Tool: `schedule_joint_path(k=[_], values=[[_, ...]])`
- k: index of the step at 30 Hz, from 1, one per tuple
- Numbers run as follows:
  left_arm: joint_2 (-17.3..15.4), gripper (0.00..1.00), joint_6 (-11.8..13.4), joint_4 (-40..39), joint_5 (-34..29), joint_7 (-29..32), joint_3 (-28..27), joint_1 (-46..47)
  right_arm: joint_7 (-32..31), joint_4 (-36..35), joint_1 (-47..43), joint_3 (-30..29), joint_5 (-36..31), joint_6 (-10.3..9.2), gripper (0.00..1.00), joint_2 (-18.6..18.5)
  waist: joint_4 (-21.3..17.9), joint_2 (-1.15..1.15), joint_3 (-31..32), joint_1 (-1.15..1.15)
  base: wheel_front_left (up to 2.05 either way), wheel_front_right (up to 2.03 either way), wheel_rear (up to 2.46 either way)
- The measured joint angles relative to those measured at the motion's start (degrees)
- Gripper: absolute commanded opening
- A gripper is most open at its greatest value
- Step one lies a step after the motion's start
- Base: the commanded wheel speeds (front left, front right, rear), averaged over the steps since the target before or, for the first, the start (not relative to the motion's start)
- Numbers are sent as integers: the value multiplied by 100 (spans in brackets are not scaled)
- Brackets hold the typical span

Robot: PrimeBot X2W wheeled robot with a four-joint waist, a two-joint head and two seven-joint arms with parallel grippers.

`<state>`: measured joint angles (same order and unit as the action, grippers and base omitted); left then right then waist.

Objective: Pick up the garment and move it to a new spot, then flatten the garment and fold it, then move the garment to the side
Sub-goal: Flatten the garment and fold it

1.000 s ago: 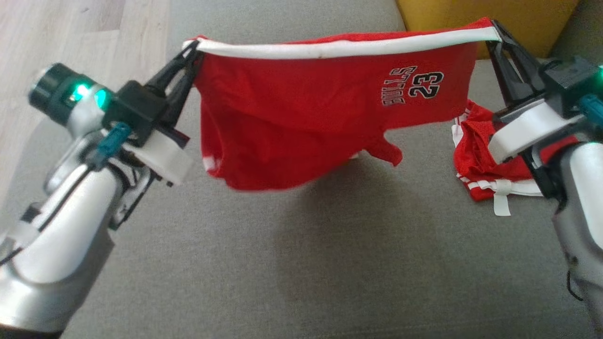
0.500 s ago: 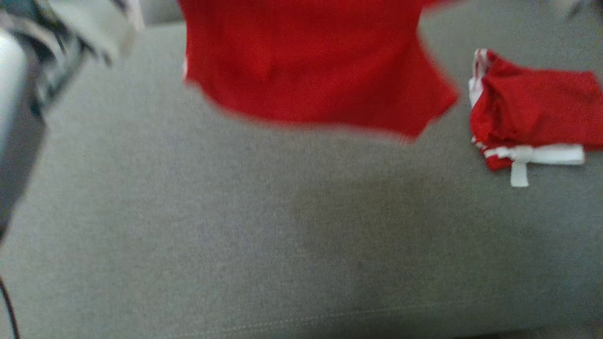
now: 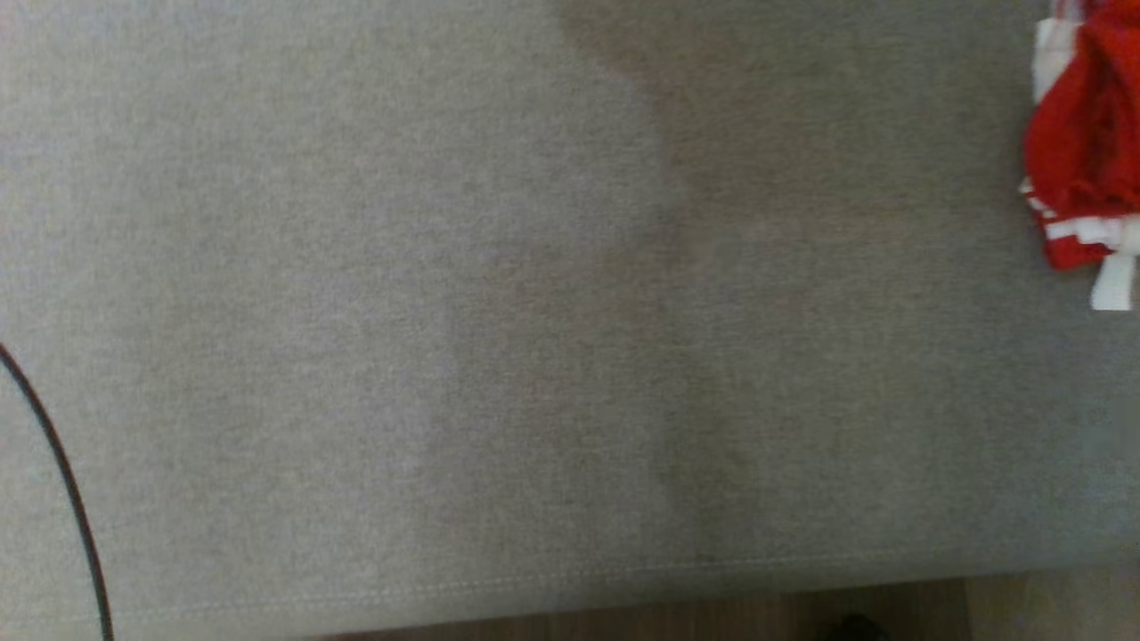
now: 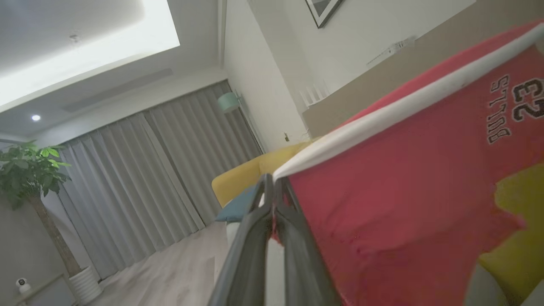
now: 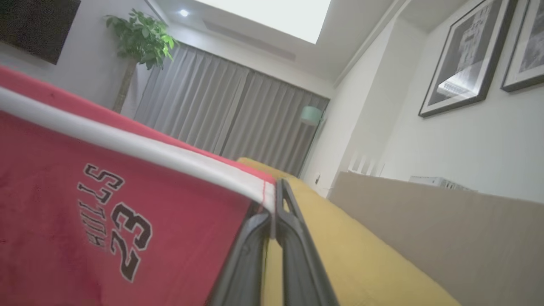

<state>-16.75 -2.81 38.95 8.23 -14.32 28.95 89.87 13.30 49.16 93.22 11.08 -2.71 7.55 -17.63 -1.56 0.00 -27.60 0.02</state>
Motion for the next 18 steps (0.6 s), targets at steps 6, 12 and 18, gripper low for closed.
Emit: schedule_joint_path(k=[6, 12, 18], values=[[235, 0, 36, 157, 159, -42, -143, -314, 141, 703, -238, -151, -266, 0, 0, 279, 168, 0, -341, -1, 0, 0, 0], [454, 0, 80, -222, 134, -41, -160, -1500, 142, 947, -1194, -99, -256, 0, 0, 269, 331, 0, -463, -1, 0, 0, 0], [328, 0, -76, -521, -151, -41, 146, -2640, 142, 1028, -2188, 447, 119, 0, 0, 169, 377, 0, -217, -2, 0, 0, 0]])
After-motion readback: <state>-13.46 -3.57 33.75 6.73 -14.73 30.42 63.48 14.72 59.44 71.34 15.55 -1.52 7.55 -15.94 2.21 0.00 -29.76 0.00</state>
